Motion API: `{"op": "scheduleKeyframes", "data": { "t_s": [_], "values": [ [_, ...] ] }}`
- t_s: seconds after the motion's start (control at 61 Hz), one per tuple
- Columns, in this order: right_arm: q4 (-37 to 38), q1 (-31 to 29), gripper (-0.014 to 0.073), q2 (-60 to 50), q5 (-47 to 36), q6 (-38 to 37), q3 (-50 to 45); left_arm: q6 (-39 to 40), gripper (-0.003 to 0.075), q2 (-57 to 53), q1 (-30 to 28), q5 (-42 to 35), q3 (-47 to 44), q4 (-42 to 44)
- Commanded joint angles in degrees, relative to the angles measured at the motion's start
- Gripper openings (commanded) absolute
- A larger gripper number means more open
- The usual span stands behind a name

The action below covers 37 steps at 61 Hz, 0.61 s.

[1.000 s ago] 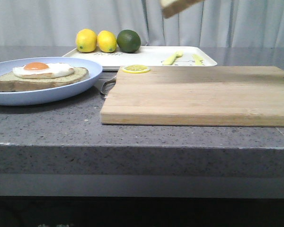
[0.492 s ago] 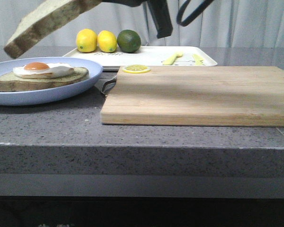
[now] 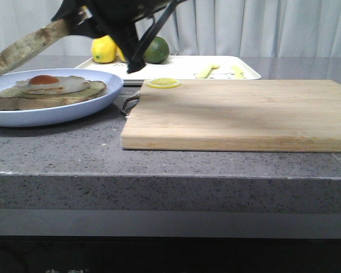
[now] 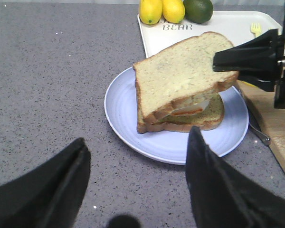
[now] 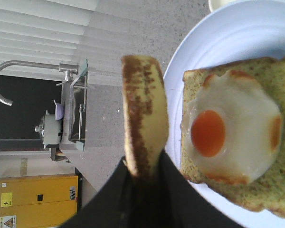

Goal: Place bread and move sandwich to tray
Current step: 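Carry the bread slice with the right gripper over the egg toast, then lower the bread onto the egg and open the right gripper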

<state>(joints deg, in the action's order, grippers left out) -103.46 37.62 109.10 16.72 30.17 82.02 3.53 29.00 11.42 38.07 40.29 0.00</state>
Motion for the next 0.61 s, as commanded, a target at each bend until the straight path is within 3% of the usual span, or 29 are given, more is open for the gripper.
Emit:
{"op": "scheduleKeyframes", "data": {
  "t_s": [0.0, 0.59],
  "values": [
    [-3.5, 0.2, 0.0097, -1.2, 1.3, -1.3, 4.2, -0.1, 0.0440, 0.7, 0.5, -4.7, 1.5, 0.0],
    [2.0, -0.2, 0.0101, -1.8, -1.6, 0.3, 4.9, -0.1, 0.0440, 0.7, 0.5, -4.7, 1.5, 0.0]
  ]
}}
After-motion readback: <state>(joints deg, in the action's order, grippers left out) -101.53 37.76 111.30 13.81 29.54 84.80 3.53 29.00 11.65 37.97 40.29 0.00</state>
